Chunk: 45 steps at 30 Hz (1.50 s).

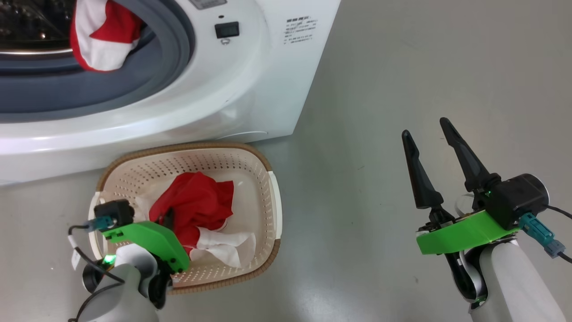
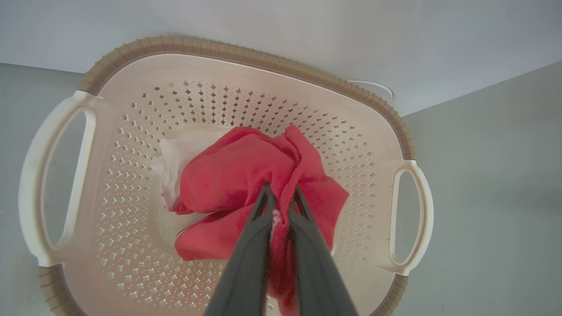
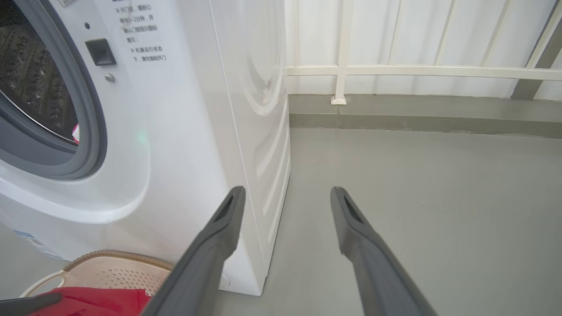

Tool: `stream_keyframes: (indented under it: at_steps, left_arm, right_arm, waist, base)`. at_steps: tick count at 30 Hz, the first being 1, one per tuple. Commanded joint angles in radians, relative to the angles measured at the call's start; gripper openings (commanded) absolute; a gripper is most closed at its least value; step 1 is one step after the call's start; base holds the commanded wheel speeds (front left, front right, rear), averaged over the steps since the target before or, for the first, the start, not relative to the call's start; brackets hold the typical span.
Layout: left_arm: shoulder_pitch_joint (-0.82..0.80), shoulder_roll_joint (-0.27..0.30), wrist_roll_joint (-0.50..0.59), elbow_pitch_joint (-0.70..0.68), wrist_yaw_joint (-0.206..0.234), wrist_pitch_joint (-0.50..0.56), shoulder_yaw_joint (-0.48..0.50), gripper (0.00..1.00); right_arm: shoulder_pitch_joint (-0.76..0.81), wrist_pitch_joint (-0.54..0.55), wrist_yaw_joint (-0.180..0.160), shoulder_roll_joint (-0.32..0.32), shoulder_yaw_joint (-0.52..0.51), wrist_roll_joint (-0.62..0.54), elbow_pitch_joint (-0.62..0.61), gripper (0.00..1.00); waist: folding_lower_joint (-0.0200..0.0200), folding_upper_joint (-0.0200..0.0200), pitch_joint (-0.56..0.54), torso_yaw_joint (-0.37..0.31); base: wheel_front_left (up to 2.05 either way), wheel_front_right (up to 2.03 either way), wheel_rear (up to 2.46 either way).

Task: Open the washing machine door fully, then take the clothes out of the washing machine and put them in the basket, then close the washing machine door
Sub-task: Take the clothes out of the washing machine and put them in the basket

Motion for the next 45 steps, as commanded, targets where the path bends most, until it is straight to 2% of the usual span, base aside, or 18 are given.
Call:
stream_keyframes:
  at_steps: [1, 2, 3, 12, 24, 31, 35, 41, 45]
  left_arm:
    - [-0.009, 0.026, -0.008, -0.007, -0.006, -0.013, 0.013, 0.6]
    - [-0.007, 0.026, -0.012, -0.003, -0.006, -0.014, 0.003, 0.93]
    - [-0.006, 0.026, -0.014, -0.002, -0.006, -0.016, -0.009, 1.0]
    - [0.039, 0.031, -0.059, -0.064, -0.006, -0.092, -0.112, 1.0]
    - [0.131, 0.083, -0.133, -0.253, -0.006, -0.145, -0.2, 1.0]
    - [0.233, 0.131, -0.04, -0.453, 0.002, -0.146, -0.145, 1.0]
    - [0.286, 0.131, 0.001, -0.545, 0.007, -0.146, -0.106, 1.0]
    - [0.396, 0.125, 0.11, -0.781, 0.006, -0.146, -0.019, 1.0]
    - [0.443, 0.118, 0.14, -0.848, 0.005, -0.146, 0.023, 1.0]
  right_arm:
    - [-0.013, -0.006, 0.005, 0.003, 0.025, -0.006, -0.019, 1.0]
    - [-0.011, -0.006, 0.005, 0.003, 0.025, -0.006, -0.018, 1.0]
    - [-0.009, -0.006, 0.005, 0.003, 0.023, -0.007, -0.017, 1.0]
    - [0.019, -0.006, 0.005, 0.003, 0.001, -0.01, -0.015, 1.0]
    - [0.062, -0.006, 0.005, 0.0, -0.018, -0.017, -0.025, 1.0]
    - [0.094, -0.006, 0.005, -0.002, -0.033, -0.019, -0.039, 1.0]
    - [0.107, -0.006, 0.005, -0.002, -0.043, -0.02, -0.047, 1.0]
    - [0.139, -0.006, 0.005, 0.0, -0.068, -0.019, -0.072, 1.0]
    - [0.152, -0.006, 0.005, 0.001, -0.073, -0.019, -0.075, 1.0]
  waist:
    - [0.0, 0.0, -0.004, -0.002]
    - [0.0, 0.0, -0.01, -0.002]
    - [0.0, 0.0, -0.016, -0.002]
    - [0.0, 0.0, -0.087, 0.011]
    - [0.0, 0.0, -0.2, 0.048]
    - [0.0, 0.0, -0.263, 0.059]
    - [0.0, 0.0, -0.284, 0.063]
    - [0.0, 0.0, -0.328, 0.08]
    - [0.0, 0.0, -0.351, 0.082]
  base:
    - [0.0, 0.0, 0.0]
    - [0.0, 0.0, 0.0]
    - [0.0, 0.0, 0.0]
    - [0.0, 0.0, 0.0]
    - [0.0, 0.0, 0.0]
    - [0.0, 0.0, 0.0]
    - [0.0, 0.0, 0.0]
    - [0.0, 0.0, 0.0]
    - [0.0, 0.0, 0.0]
